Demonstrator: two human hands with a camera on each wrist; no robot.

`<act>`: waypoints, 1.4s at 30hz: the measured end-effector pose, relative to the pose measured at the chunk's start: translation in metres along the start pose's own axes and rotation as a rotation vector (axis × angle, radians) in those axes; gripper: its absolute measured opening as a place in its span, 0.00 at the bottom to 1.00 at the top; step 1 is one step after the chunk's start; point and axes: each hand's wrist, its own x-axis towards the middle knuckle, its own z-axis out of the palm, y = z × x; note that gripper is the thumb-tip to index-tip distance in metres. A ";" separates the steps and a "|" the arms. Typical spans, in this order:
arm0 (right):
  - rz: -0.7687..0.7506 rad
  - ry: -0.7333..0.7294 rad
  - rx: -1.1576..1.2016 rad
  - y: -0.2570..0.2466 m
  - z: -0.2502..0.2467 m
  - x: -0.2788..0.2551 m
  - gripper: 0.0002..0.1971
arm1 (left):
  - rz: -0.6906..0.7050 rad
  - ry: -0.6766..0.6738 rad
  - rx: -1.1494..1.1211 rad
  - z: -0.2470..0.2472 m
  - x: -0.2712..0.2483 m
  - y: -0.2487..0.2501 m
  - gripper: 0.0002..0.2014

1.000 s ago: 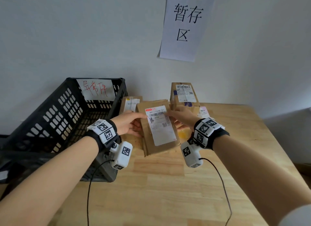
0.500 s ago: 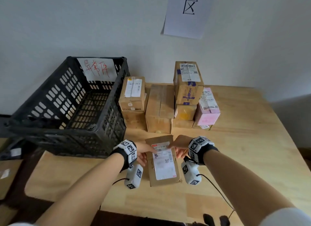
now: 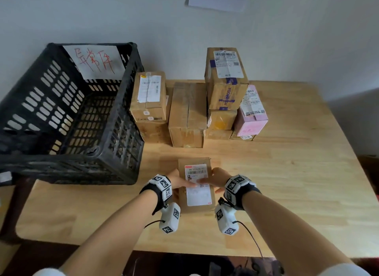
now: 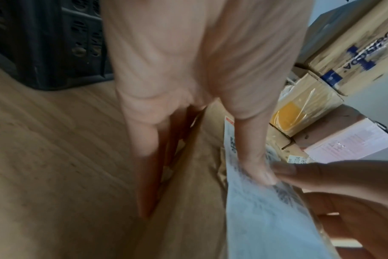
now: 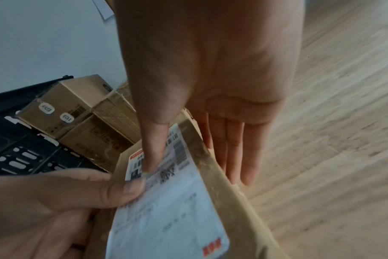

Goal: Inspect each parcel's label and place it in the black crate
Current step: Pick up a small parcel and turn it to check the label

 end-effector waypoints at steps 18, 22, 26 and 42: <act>0.071 0.028 -0.068 -0.007 0.005 0.027 0.27 | 0.084 -0.003 0.185 -0.006 0.028 -0.011 0.27; 0.072 0.020 -0.076 -0.009 0.005 0.027 0.27 | 0.082 0.012 0.191 -0.007 0.028 -0.011 0.27; 0.073 0.025 -0.046 -0.005 0.005 0.020 0.26 | 0.088 -0.011 0.142 -0.005 0.019 -0.009 0.25; -0.020 0.003 0.690 -0.014 -0.037 -0.032 0.37 | 0.141 -0.052 -0.656 -0.041 -0.047 0.021 0.36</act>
